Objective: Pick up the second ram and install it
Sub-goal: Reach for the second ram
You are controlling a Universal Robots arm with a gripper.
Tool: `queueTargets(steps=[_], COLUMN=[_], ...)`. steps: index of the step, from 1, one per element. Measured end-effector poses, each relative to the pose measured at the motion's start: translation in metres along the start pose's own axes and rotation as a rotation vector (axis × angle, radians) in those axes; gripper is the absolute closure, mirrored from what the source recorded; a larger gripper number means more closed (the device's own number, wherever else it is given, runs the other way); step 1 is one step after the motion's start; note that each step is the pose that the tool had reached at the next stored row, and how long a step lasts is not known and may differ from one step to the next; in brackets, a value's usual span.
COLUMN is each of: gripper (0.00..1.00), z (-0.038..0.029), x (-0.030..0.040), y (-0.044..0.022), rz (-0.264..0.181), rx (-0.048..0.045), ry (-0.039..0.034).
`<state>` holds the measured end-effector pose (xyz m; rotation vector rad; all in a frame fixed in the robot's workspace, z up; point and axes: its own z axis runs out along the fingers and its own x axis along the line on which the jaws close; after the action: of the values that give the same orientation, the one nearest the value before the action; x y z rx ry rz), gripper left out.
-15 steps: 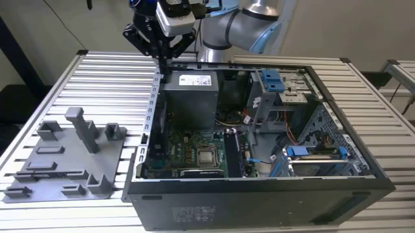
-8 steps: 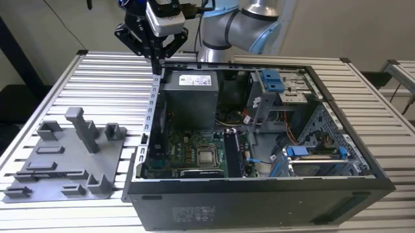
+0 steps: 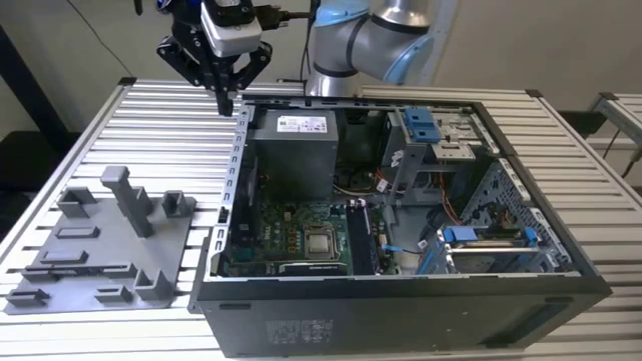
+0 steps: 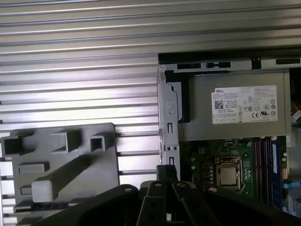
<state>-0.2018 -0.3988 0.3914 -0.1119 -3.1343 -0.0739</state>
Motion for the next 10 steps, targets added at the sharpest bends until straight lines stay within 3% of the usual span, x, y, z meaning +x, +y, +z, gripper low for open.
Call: queueTargets(steps=[10], gripper=[0.89], z=[0.0006], x=[0.0422], y=[-0.0030], rz=[-0.001], rx=[0.0000], ry=[0.0001])
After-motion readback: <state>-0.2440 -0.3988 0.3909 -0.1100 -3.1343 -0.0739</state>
